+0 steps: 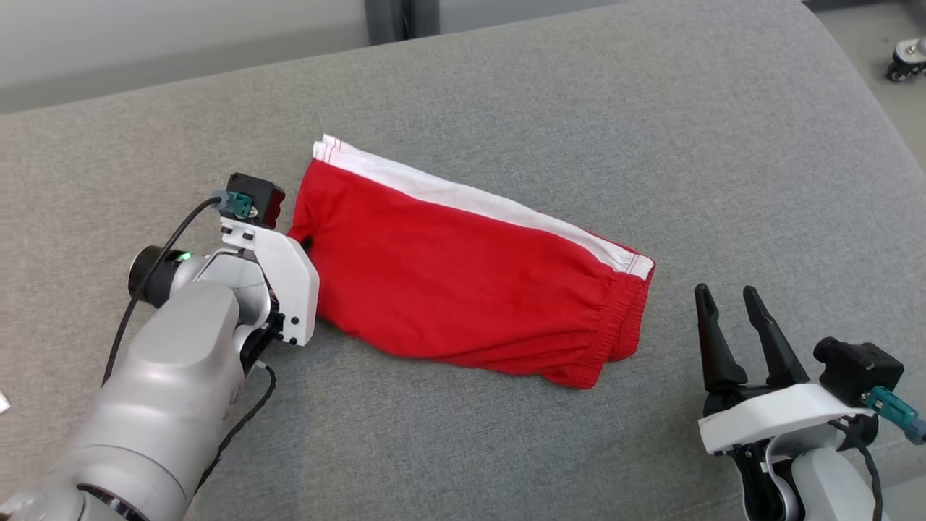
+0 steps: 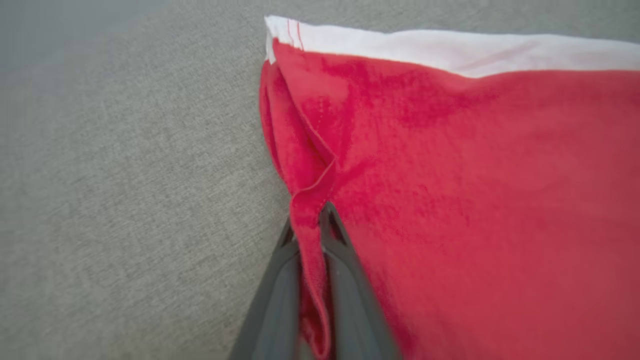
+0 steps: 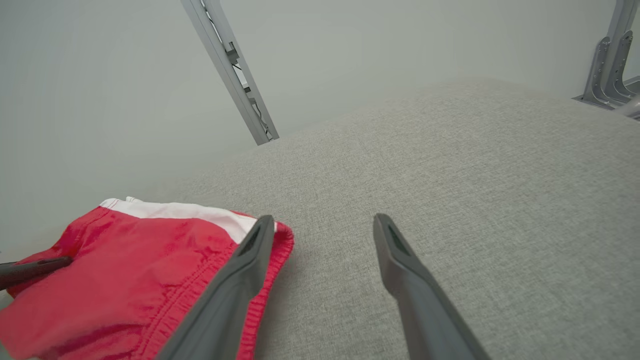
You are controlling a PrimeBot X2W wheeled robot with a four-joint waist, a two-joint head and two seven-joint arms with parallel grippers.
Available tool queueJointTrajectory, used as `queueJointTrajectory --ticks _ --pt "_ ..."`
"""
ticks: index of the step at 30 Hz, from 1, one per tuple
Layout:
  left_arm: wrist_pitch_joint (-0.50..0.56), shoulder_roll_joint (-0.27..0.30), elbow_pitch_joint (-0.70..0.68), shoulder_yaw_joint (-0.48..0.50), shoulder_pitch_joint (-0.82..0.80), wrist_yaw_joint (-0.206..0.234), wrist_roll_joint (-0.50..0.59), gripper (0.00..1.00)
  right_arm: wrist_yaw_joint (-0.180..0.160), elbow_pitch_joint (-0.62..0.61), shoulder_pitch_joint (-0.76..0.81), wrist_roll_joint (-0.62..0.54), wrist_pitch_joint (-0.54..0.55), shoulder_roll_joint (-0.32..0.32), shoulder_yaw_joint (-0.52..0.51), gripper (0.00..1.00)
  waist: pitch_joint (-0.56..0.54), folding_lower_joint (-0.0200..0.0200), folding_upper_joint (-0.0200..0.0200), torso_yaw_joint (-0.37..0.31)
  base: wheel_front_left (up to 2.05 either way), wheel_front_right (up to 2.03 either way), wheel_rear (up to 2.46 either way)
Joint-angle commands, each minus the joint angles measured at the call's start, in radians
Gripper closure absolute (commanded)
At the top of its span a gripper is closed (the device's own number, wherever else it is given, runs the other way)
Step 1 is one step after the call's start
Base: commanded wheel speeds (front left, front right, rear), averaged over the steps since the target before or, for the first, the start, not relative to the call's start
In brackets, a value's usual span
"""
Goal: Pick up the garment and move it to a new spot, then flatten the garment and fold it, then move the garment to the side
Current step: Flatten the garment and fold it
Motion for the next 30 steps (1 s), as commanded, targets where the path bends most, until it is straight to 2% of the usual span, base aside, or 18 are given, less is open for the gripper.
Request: queueJointTrajectory --ticks 1,8,18,21,27,28,29,30 --pt "-0.011 0.009 0.007 0.005 0.015 0.012 -0.009 1.0 0.0 0.0 0.01 0.004 0.0 -0.005 -0.007 0.0 -0.013 0.0 0.0 0.011 0.0 0.0 0.0" --pt "-0.095 -0.012 0.02 0.038 0.103 0.044 -0.046 1.0 0.0 0.009 0.041 -0.027 0.0 -0.005 -0.034 0.0 -0.094 0.0 0.0 0.082 0.0 0.0 0.0" --pt "-0.269 -0.049 0.025 0.068 0.299 0.088 -0.089 1.0 0.0 0.031 0.122 -0.066 0.0 -0.006 -0.076 0.0 -0.221 0.0 0.0 0.198 0.0 0.0 0.0" --pt "-0.3 -0.052 0.023 0.063 0.341 0.09 -0.081 1.0 0.0 0.033 0.134 -0.074 0.0 -0.005 -0.078 0.0 -0.233 0.0 0.0 0.22 0.0 0.0 0.0" --pt "-0.332 -0.037 0.001 0.082 0.388 0.125 -0.073 1.0 0.0 0.036 0.137 -0.083 0.0 -0.006 -0.076 0.0 -0.237 0.0 0.0 0.23 0.0 0.0 0.0" --pt "-0.332 -0.028 -0.006 0.087 0.394 0.127 -0.069 0.91 0.0 0.036 0.134 -0.083 0.0 -0.006 -0.074 0.0 -0.237 0.0 0.0 0.229 0.0 0.0 0.0" --pt "-0.333 -0.02 -0.021 0.091 0.394 0.135 -0.059 0.41 0.0 0.035 0.132 -0.087 0.0 -0.005 -0.071 0.0 -0.236 0.0 0.0 0.228 0.0 0.0 0.0" --pt "-0.333 -0.005 -0.069 0.111 0.4 0.158 -0.04 0.0 0.0 0.032 0.13 -0.089 0.0 -0.006 -0.068 0.0 -0.235 0.0 0.0 0.227 0.0 0.0 0.0"
